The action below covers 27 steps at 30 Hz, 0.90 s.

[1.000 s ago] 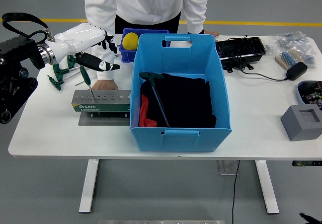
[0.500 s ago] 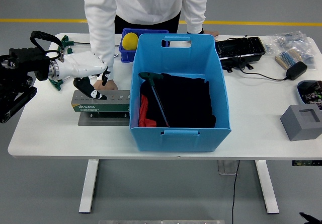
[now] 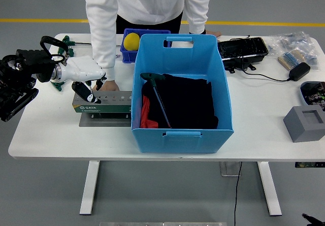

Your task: Lift tool from toolbox,place it in box,lift tool from toolbox,place it in box

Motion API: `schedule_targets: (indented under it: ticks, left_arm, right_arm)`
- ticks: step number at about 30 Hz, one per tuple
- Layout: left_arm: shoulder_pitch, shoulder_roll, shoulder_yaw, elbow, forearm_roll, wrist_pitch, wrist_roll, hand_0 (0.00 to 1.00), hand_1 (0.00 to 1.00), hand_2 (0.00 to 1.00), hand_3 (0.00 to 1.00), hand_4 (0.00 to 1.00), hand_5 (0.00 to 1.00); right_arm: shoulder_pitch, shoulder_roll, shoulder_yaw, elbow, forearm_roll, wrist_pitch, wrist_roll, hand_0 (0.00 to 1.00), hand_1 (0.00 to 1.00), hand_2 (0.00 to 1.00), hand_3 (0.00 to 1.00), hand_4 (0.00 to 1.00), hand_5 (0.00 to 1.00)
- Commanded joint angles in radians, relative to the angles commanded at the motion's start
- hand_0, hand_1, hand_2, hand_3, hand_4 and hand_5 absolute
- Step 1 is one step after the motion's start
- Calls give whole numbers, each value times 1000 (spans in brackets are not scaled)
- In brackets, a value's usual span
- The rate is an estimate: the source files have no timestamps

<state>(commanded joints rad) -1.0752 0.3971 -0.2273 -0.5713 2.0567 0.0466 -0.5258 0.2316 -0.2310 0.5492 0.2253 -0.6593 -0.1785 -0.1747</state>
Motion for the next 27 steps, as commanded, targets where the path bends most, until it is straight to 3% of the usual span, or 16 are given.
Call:
schedule_targets:
  ticks: [27]
  left_arm:
    - [-14, -9, 45, 40, 14, -8, 17, 471, 442, 406, 303, 822, 585]
  right_arm:
    - [-8, 2, 5, 0, -6, -1, -2, 617, 597, 668, 541, 774, 653]
